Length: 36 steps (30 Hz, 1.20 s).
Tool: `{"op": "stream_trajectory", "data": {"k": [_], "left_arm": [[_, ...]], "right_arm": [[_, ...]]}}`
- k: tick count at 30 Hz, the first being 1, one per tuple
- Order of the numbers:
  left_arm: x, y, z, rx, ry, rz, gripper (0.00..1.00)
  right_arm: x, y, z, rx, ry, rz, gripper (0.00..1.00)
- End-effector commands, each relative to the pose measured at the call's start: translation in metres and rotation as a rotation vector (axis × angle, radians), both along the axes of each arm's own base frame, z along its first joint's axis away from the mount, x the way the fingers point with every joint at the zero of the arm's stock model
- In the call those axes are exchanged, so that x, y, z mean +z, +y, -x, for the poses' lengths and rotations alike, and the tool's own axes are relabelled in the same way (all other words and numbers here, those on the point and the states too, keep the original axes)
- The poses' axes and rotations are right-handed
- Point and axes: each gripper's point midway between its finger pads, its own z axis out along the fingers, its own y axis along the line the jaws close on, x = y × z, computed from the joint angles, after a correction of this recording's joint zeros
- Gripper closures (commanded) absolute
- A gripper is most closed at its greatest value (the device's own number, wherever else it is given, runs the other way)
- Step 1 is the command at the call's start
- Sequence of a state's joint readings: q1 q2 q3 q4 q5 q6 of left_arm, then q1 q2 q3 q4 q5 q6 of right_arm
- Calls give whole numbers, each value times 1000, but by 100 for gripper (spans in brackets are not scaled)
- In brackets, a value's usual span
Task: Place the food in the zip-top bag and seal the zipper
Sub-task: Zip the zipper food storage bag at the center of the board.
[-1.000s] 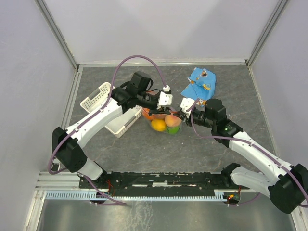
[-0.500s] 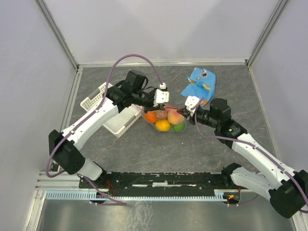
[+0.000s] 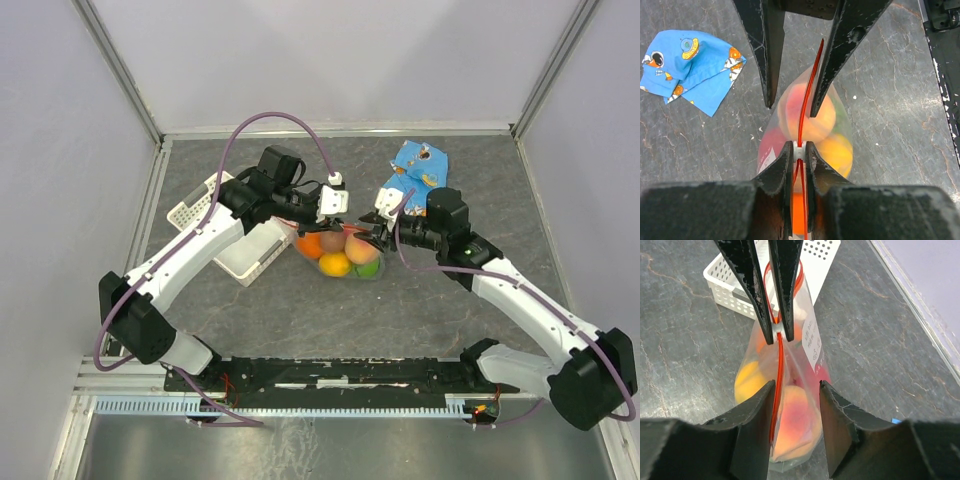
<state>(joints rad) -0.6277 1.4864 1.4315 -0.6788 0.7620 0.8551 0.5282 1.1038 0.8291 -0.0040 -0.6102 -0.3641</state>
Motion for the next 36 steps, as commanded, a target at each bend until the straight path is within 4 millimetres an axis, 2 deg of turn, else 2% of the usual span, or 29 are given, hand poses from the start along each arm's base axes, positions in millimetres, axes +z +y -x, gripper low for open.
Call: {"op": "stream_trajectory", "data": {"k": [1,4,8,9,19,36], "left_arm": [[37,-9,4,-54,-80,90,97],[33,-7,1,-31,-73,76,97],[29,-1,-2,15,-81,49,97],[27,2,-3,29,-81,40,97],[6,22,-14,166,-56,-40,97],[-14,52,-33,279,-13,-86,97]], "right_arm": [[38,14,-6,55,-74,-78,55],[36,13,-11,28,-71,-76,64],[34,4,-16,-30,-78,-48,93],[35,1,-18,-46,-83,-43,97],[37,-37,-43,-297,-135,-15,98],[41,-103,-75,-627,-142,-55,98]]}}
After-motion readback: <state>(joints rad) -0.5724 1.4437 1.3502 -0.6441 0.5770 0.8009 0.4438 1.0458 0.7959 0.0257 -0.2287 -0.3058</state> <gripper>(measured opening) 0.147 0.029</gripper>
